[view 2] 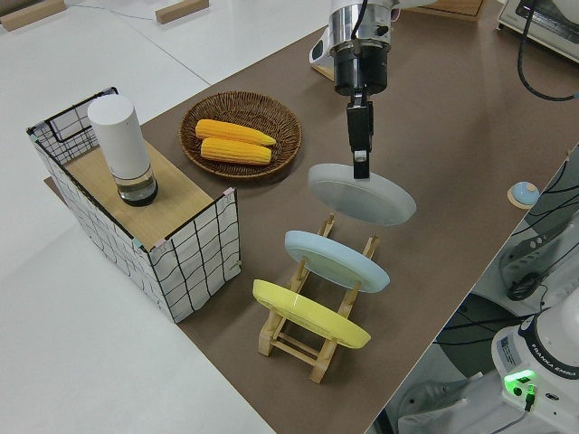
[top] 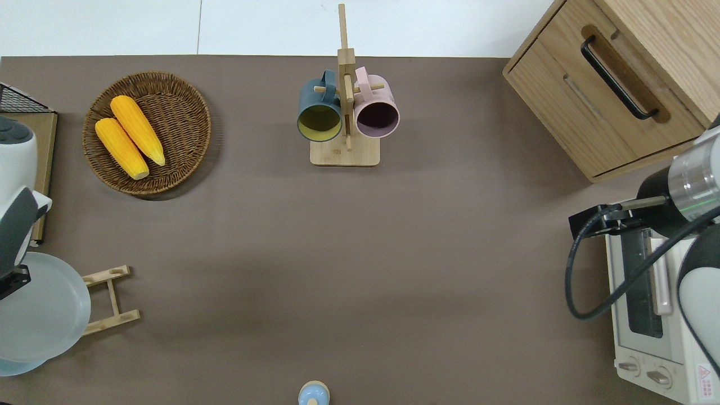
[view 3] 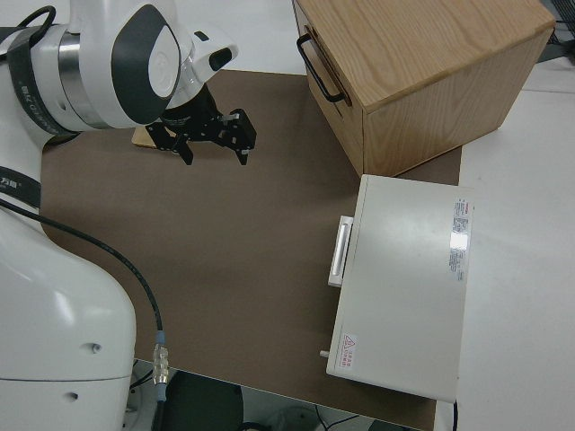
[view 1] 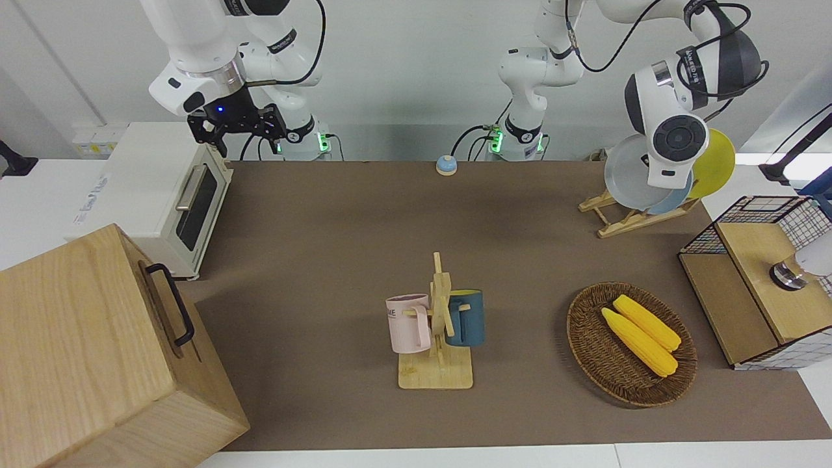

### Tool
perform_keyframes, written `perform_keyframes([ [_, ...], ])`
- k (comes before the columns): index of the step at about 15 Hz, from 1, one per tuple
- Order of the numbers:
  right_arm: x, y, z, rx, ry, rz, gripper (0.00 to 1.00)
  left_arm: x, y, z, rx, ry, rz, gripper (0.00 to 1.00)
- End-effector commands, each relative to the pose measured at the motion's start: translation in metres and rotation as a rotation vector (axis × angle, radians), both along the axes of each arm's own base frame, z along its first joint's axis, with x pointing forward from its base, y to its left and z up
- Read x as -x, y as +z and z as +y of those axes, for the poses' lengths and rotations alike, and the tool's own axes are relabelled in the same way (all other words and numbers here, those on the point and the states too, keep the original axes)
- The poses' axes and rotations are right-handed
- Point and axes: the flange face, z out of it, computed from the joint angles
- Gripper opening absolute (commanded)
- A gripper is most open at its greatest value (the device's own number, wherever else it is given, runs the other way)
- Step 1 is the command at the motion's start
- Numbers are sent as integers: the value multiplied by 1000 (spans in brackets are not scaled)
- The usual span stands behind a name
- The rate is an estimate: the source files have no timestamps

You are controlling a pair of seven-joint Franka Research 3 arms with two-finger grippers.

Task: Pick gray plate from table and place it on lower plate rack with left arm
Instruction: 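Lift the gray plate and carry it toward the wooden plate rack, then lower the gray plate upright into the rack slot and release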

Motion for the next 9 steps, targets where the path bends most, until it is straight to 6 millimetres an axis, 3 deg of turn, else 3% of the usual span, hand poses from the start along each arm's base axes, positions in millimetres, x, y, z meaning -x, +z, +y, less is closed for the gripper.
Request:
perform_keyframes([
  [1,2,5,-2,9,-16,1,983,-6,-27,-12,-104,7,34,0],
  [3,2,5,-2,9,-16,1,983,-9,-51,-18,-125,18,60,0],
  [9,2,5,-2,9,-16,1,983,-9,-89,-31,-181,31,84,0],
])
